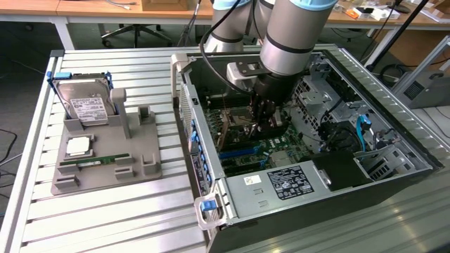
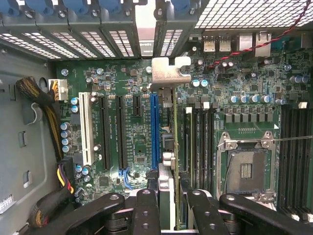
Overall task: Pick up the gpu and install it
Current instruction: 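Insert the gpu into the slot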
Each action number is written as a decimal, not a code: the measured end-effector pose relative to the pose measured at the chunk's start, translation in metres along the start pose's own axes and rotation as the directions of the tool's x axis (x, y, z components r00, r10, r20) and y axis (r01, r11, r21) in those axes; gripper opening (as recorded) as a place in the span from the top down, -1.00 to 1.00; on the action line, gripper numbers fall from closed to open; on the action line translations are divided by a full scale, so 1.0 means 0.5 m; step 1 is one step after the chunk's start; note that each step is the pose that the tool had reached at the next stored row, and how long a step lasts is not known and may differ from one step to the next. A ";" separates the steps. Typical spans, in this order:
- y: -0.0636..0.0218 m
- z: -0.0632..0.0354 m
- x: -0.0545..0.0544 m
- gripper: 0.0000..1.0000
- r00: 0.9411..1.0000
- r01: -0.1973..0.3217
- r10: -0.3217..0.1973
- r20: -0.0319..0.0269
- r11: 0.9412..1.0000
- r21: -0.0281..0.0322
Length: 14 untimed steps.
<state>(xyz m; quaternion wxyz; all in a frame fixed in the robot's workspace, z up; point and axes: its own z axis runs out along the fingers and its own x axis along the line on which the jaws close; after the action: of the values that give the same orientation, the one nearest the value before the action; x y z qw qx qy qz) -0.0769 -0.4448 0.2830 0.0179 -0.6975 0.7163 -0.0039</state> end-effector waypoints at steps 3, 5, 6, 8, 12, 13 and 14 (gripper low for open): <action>0.000 0.001 0.000 0.45 1.000 0.000 0.000 0.000 1.000 0.000; 0.000 0.001 0.000 0.45 1.000 0.000 0.000 0.000 1.000 0.000; 0.000 0.001 0.000 0.45 1.000 0.000 0.000 0.000 1.000 0.000; 0.000 0.001 0.000 0.45 1.000 0.000 0.000 0.000 1.000 0.000; 0.003 0.003 0.000 0.45 1.000 0.000 0.000 0.000 1.000 0.000; 0.005 0.003 0.001 0.45 1.000 0.000 0.000 0.000 1.000 0.000; 0.007 0.003 0.001 0.45 1.000 0.000 0.000 0.000 1.000 0.000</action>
<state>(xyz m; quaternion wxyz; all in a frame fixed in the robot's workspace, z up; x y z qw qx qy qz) -0.0803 -0.4450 0.2814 0.0179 -0.6975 0.7163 -0.0038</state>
